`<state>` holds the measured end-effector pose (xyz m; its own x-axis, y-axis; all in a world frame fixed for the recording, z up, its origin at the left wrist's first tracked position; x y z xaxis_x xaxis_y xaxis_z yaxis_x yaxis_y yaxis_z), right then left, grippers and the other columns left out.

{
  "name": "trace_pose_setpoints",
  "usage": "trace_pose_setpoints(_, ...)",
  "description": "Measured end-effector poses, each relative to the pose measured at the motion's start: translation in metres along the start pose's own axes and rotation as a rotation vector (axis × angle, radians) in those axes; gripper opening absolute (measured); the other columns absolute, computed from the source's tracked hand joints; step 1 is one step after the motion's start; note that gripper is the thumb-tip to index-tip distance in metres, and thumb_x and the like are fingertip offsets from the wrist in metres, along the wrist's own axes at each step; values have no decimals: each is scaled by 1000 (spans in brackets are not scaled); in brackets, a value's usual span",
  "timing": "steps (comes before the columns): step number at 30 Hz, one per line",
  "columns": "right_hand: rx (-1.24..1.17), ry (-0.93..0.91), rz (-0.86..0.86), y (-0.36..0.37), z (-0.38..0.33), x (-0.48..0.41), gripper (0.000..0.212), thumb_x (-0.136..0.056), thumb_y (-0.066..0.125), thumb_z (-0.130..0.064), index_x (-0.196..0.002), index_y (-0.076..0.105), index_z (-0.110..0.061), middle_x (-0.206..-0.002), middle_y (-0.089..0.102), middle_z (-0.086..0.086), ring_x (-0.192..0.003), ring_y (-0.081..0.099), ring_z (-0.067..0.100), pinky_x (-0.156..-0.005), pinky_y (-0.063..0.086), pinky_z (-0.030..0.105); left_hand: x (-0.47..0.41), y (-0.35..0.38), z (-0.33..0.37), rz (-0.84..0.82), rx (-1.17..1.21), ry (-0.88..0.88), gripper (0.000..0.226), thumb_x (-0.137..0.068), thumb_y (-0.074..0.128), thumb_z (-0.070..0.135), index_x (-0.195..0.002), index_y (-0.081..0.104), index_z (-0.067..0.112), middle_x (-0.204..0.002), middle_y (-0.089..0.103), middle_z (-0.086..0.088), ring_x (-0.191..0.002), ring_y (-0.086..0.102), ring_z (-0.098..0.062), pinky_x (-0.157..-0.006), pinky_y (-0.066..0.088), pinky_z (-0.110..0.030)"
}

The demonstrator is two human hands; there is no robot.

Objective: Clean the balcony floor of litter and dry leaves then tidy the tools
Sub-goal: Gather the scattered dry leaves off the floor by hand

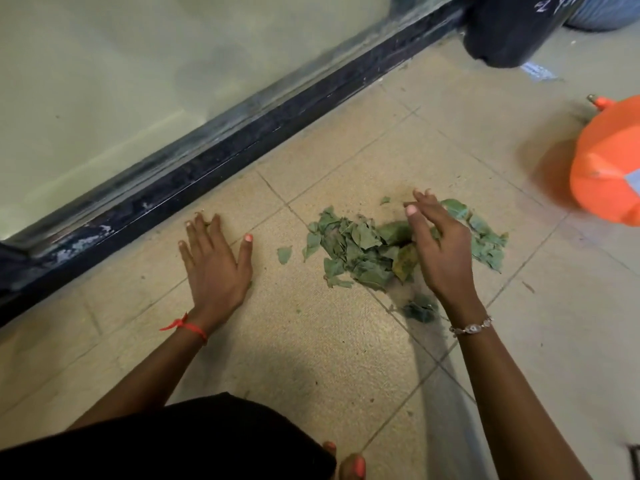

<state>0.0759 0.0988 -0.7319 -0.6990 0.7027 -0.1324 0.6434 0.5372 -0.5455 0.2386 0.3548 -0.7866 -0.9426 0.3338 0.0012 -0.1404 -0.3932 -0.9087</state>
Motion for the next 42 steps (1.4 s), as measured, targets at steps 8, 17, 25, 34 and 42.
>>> trace_pose_setpoints(8,281,202,258,-46,53,7,68,-88,33,-58,-131,51,-9,-150,34,9,-141,25,20,-114,25,39,-1,36,79,-130,95,323,82,-87,7,62,-149,16,8,-158,10,-9,-146,4,-18,-118,-2,-33)
trace_pose_setpoints(17,205,148,63,-10,55,-3,63,-90,29,-54,-138,41,-14,-145,40,5,-125,43,20,-99,40,38,7,60,144,-324,398,512,69,-92,28,56,-148,21,16,-154,25,-2,-142,19,-11,-118,13,-31)
trace_pose_setpoints(25,287,104,-77,4,54,-45,69,-88,23,-60,-145,31,-21,-155,22,1,-143,21,18,-118,11,43,4,58,139,-324,554,441,70,-87,31,58,-145,31,18,-149,37,1,-137,32,-9,-112,29,-33)
trace_pose_setpoints(34,-77,68,-219,11,12,-8,40,-98,38,-38,-124,60,-17,-112,66,-6,-95,56,-9,-87,43,11,6,58,139,-321,508,490,69,-88,30,58,-145,30,20,-150,34,2,-138,30,-10,-113,29,-38)
trace_pose_setpoints(42,332,389,272,-81,89,54,81,-85,17,-67,-138,42,-12,-151,32,8,-141,25,21,-115,21,42,6,58,140,-331,506,510,68,-87,28,59,-141,39,19,-150,35,3,-134,25,1,-111,22,-27)
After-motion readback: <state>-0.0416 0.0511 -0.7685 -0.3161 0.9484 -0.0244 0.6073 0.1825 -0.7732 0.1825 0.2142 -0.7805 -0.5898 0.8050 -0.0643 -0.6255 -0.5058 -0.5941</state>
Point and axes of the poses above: each hand's wrist, its own x-axis away from the middle knuckle, its own y-axis out of the palm, z = x × y, the point moved 5 cm from there along -x, towards the middle knuckle
